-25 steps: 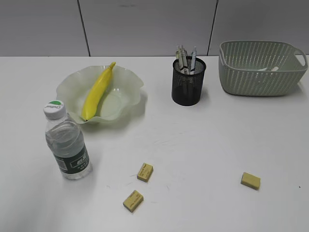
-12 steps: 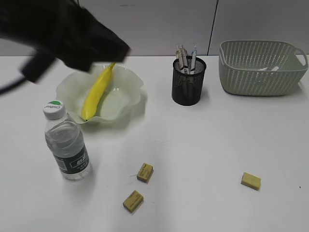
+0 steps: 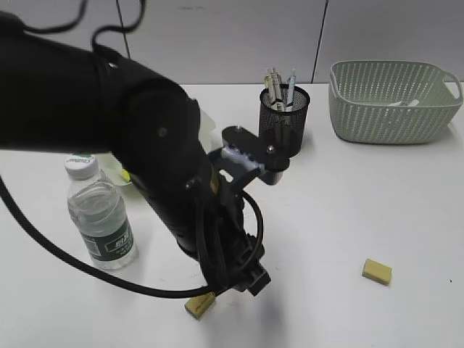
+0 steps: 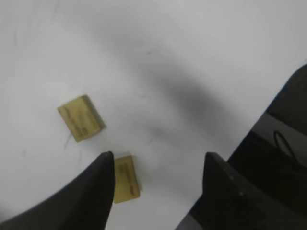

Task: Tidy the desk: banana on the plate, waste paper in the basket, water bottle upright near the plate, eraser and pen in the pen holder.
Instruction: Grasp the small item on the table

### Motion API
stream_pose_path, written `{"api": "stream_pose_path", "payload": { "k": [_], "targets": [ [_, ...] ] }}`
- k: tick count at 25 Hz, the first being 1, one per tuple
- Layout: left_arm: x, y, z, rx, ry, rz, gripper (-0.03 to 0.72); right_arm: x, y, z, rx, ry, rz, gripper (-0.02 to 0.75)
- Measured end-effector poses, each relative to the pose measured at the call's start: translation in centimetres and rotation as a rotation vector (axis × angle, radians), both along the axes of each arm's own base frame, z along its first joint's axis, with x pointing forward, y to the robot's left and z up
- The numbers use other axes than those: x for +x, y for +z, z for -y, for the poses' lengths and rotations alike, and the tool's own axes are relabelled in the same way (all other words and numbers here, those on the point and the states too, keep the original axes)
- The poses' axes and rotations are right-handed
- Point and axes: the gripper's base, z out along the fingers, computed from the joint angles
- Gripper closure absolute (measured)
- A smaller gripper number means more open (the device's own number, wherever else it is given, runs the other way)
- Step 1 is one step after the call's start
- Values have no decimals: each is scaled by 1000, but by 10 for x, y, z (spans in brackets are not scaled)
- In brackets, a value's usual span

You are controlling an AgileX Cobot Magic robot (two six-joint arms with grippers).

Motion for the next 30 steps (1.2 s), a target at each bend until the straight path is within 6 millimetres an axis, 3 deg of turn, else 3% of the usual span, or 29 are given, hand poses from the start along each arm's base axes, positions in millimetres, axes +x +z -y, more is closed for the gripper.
{"api": "stream_pose_path", "payload": {
  "k": [6,16,19,24,30],
  "targets": [
    [6,-36,-2,140,52,-27,251,0,0,0,0,0,0,472],
    [8,-61,-3,223,59,-62,264,0,0,0,0,0,0,472],
    [9,-64,-3,228,50,-49,309,0,0,0,0,0,0,472],
    [12,-64,-2,222,33,-17,447,0,0,0,0,0,0,472],
    [12,-64,-2,220,32,-13,462,0,0,0,1,0,0,473]
  ]
}}
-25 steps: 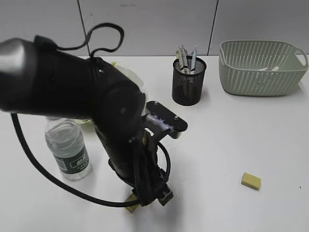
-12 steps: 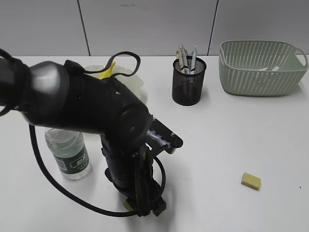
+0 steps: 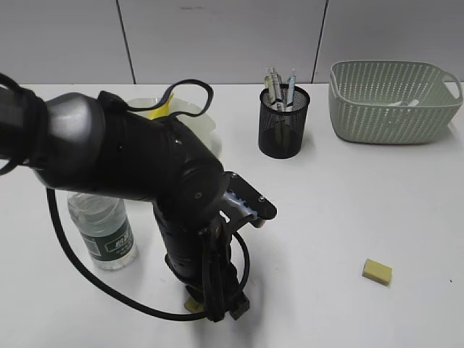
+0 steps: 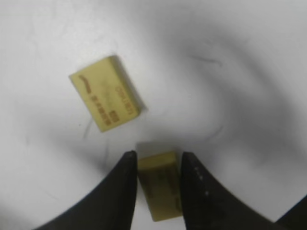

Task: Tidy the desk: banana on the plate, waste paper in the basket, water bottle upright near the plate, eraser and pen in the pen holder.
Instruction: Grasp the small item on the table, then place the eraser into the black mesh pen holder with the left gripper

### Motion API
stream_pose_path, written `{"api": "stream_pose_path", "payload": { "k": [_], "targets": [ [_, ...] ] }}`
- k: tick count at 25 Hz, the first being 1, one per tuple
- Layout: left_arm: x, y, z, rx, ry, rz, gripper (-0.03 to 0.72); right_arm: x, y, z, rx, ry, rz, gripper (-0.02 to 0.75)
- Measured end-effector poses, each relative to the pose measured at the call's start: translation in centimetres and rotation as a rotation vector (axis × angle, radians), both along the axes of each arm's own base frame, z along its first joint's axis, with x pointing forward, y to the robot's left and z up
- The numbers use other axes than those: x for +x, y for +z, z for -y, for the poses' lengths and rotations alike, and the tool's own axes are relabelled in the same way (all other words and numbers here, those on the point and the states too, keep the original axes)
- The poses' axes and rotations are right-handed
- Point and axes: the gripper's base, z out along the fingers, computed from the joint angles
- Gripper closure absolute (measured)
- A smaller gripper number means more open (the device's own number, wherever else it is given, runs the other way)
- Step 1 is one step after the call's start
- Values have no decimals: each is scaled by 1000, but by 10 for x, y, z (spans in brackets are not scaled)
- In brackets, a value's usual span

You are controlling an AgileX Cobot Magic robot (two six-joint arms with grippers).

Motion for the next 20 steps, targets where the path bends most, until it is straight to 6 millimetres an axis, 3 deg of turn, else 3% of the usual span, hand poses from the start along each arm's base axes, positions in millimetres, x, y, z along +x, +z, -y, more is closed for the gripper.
{"api": "stream_pose_path", "payload": {
  "k": [6,10,13,17,20],
  "targets": [
    [0,0,0,-4,7,-5,449,0,0,0,0,0,0,473],
    [-1,0,1,-8,15,-10,326,0,0,0,0,1,0,473],
    [-1,0,1,-8,29,-11,296,0,0,0,1,1,0,473],
    [-1,-7,0,8,38,-23,298,0,0,0,1,1,0,473],
    [-1,-11,0,24,41,-34,356,0,0,0,1,1,0,473]
  ]
}}
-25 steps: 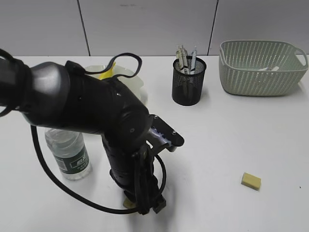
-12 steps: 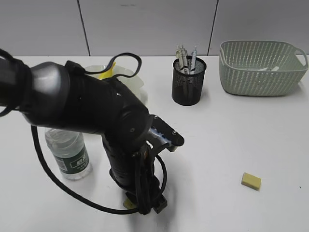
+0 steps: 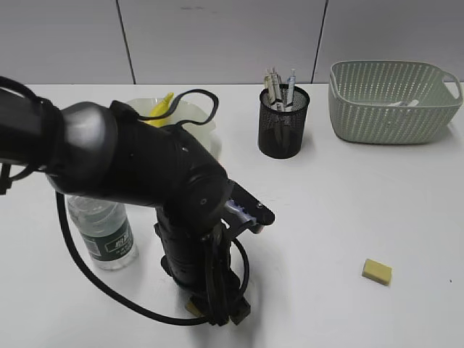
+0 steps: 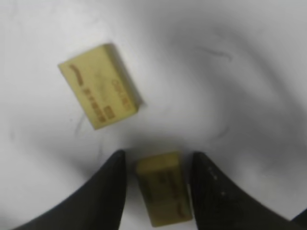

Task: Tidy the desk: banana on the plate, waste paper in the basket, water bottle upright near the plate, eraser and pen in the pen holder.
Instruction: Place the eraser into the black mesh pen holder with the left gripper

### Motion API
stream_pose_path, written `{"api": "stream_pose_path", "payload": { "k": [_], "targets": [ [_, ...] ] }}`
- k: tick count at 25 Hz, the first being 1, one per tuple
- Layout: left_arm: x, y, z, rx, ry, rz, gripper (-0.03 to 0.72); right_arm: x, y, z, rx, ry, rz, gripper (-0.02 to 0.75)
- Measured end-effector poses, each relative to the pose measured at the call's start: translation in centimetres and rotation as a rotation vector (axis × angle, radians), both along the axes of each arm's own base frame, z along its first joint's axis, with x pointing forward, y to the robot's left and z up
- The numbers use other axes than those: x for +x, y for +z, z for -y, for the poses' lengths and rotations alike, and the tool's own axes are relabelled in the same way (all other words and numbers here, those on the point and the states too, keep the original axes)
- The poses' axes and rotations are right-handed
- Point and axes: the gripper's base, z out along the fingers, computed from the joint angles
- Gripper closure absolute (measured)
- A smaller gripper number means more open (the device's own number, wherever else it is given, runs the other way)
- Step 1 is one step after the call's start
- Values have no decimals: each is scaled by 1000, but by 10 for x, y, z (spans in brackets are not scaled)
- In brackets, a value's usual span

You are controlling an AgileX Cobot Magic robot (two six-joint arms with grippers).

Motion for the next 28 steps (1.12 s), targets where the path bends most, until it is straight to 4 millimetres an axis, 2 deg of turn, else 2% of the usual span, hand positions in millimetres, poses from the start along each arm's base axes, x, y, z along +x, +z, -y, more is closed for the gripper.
{"api": "stream_pose_path", "payload": {
  "k": [3,5,7,9,12,15,17,20,23,28],
  "targets": [
    [1,1,0,3,-1,4,505,0,0,0,1,1,0,473],
    [1,3,0,-4,2,7,502,0,0,0,1,1,0,473],
    [1,17,0,-34,5,25,502,0,0,0,1,1,0,473],
    [2,43,2,-100,2,77,502,0,0,0,1,1,0,473],
    [16,102,10,-299,-29,272,502,0,0,0,1,1,0,473],
    [47,153,18,-584,-15,520,502,0,0,0,1,1,0,473],
    [72,173,20,-745,8,665,502,0,0,0,1,1,0,473],
    [111,179,23,-915,27,837,502,0,0,0,1,1,0,473],
    [141,166,32,-986,40,911,502,0,0,0,1,1,0,473],
    [174,123,48,-980,54,911,502,0,0,0,1,1,0,473]
  ]
}}
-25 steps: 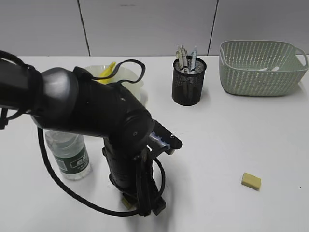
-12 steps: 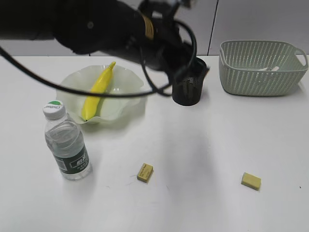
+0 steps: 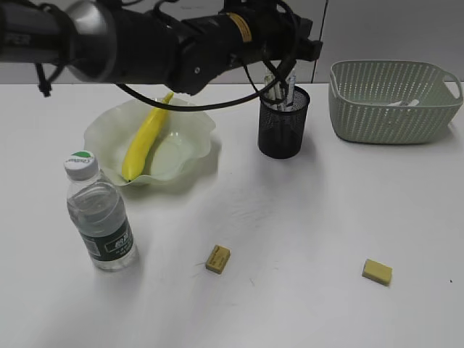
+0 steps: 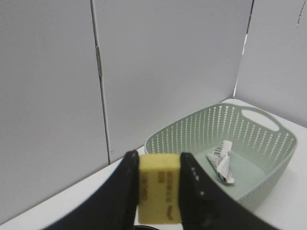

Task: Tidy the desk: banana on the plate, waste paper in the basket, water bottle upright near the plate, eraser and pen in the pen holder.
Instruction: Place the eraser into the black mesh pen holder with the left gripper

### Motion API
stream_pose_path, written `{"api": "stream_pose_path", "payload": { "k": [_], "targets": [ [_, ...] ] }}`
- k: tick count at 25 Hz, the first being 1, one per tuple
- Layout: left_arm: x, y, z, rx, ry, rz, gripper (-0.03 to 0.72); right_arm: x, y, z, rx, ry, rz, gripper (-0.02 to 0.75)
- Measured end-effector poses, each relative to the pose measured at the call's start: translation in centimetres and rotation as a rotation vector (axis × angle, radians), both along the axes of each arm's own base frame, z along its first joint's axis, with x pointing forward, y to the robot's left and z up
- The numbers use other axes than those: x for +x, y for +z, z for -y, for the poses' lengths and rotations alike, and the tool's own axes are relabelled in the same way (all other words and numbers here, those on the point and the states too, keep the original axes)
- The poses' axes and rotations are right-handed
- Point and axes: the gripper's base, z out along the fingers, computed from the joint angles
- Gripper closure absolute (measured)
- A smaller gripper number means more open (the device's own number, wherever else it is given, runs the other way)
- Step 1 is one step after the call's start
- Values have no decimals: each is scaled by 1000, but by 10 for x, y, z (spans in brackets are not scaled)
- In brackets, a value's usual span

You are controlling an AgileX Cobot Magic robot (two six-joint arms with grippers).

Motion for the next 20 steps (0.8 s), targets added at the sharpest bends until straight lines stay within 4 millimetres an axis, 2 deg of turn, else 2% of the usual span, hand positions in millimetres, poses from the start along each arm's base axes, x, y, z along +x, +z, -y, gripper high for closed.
{"api": "stream_pose_path", "payload": {
  "k": [5,11,14,17,20],
  "targets": [
    [12,-31,7,-11,-3,2,502,0,0,0,0,0,0,473],
    [18,-42,2,-4,12,-9,498,0,0,0,0,0,0,473],
    [19,-42,2,-2,14,-14,398,0,0,0,0,0,0,473],
    [19,-47,0,47,25,-63,252,0,0,0,1,0,0,474],
    [17,-51,-6,148,52,-166,206,0,0,0,1,0,0,474]
  ]
}}
